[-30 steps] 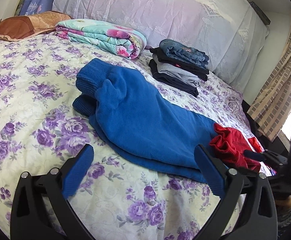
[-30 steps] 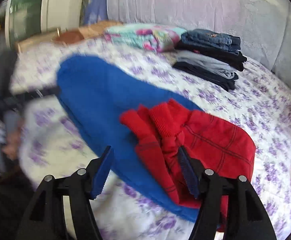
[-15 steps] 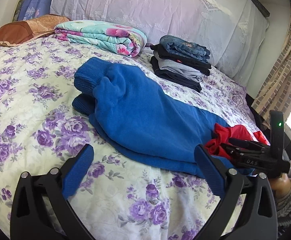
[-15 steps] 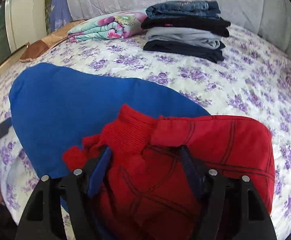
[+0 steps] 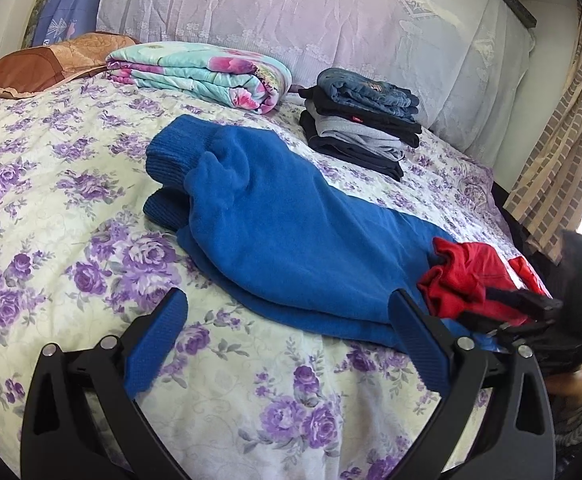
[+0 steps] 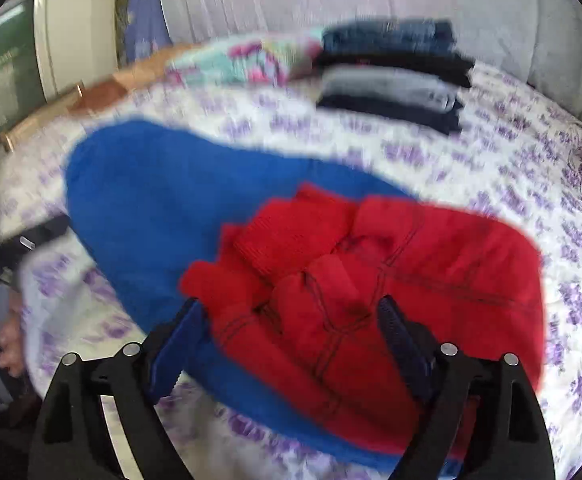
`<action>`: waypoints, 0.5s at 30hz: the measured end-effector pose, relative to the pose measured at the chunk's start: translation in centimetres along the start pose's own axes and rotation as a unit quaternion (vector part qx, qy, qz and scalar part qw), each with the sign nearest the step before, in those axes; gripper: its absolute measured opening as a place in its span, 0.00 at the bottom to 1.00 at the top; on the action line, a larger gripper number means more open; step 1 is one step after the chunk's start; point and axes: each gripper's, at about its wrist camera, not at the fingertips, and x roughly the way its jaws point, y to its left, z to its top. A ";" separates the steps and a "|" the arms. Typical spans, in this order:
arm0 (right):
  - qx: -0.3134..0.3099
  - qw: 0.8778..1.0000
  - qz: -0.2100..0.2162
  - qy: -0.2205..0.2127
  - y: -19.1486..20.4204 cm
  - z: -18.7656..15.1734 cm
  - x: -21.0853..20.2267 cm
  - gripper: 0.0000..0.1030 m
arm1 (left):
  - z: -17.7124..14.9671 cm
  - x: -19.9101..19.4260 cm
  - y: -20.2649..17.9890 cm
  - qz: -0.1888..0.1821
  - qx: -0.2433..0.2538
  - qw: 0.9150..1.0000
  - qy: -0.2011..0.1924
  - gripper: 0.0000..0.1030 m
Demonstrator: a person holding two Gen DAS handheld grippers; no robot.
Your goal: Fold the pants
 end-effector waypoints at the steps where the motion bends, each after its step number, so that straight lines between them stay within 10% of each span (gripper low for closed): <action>1: -0.005 1.000 -0.012 -0.022 -0.4 -0.1 -1.8 0.86 | 0.0 -0.1 0.1 -0.002 -0.002 1.000 0.003 0.96; 6: 0.046 0.993 -0.107 -0.027 -5.6 -3.5 -6.0 0.87 | 1.0 -0.3 1.6 -0.023 -0.057 0.998 0.007 0.96; 15: 0.095 0.988 -0.115 0.033 -8.1 -6.7 -3.6 0.92 | 1.3 -0.2 1.3 -0.002 -0.062 0.998 0.018 0.96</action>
